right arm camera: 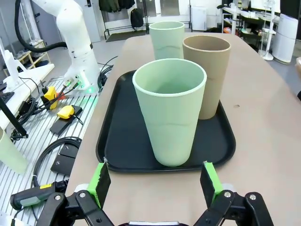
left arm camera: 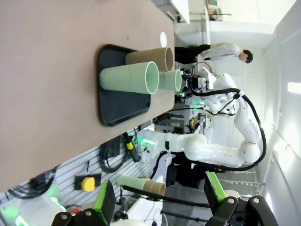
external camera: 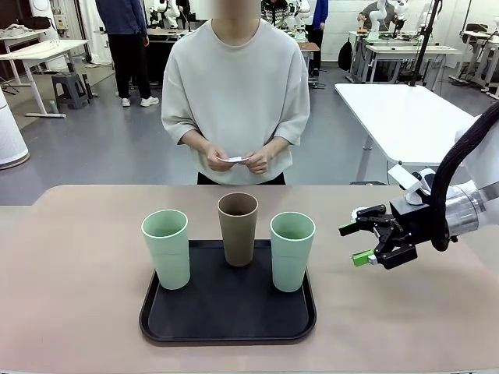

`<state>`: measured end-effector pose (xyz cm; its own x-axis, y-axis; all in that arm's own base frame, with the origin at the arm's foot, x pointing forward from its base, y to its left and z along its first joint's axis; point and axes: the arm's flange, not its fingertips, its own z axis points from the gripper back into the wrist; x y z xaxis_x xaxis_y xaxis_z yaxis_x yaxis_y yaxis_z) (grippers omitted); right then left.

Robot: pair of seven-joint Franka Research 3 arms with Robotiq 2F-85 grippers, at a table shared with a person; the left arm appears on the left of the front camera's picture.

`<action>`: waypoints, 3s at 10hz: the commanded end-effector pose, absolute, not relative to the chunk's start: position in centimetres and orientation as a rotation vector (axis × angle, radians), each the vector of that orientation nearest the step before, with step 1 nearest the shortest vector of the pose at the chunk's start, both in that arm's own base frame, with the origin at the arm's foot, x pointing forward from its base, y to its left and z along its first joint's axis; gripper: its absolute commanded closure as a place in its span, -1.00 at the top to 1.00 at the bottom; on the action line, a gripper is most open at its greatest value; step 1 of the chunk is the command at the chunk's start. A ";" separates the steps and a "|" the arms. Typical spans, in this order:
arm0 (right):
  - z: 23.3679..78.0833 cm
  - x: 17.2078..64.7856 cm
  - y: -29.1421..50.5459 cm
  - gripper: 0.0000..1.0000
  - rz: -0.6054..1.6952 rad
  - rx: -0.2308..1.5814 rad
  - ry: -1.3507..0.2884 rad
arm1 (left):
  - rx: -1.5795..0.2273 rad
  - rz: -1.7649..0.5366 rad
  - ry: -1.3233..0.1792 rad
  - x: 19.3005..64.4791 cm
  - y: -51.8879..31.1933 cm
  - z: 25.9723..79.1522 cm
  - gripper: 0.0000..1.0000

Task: Place coasters on the table and set cups on them.
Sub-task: Pick up one Reusable plastic cup and place it on a coaster set by the human.

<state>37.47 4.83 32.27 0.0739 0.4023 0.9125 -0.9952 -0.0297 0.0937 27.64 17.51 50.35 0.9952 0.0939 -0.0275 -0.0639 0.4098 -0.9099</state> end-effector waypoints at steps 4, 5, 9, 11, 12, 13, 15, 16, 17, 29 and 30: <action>29.6 38.5 5.9 1.00 1.387 1.038 -0.962 | -1.154 0.104 -0.036 27.5 17.5 50.5 1.00; 28.9 38.8 6.5 1.00 1.388 1.026 -0.980 | -1.154 0.104 -0.036 27.5 17.5 50.5 1.00; 27.6 39.0 8.7 1.00 1.378 1.040 -0.990 | -1.154 0.104 -0.036 27.5 17.5 50.5 1.00; 27.0 39.6 9.5 1.00 1.364 1.021 -0.966 | -1.154 0.104 -0.036 27.5 17.5 50.5 1.00; 26.7 39.8 9.9 1.00 1.357 1.022 -0.960 | -1.154 0.104 -0.036 27.5 17.5 50.5 1.00; 26.5 39.9 10.1 1.00 1.352 1.018 -0.957 | -1.154 0.104 -0.036 27.5 17.5 50.5 1.00; 26.2 40.4 10.7 1.00 1.353 1.011 -0.960 | -1.154 0.104 -0.036 27.5 17.5 50.5 1.00; 26.0 40.7 10.8 1.00 1.350 1.014 -0.961 | -1.154 0.104 -0.036 27.5 17.5 50.5 1.00; 25.8 40.8 11.1 1.00 1.348 1.022 -0.960 | -1.154 0.104 -0.036 27.5 17.5 50.5 1.00; 25.2 41.2 13.4 1.00 1.372 1.068 -0.961 | -1.154 0.104 -0.036 27.5 17.5 50.5 1.00; 25.2 41.3 13.6 1.00 1.374 1.071 -0.962 | -1.154 0.104 -0.036 27.5 17.5 50.5 1.00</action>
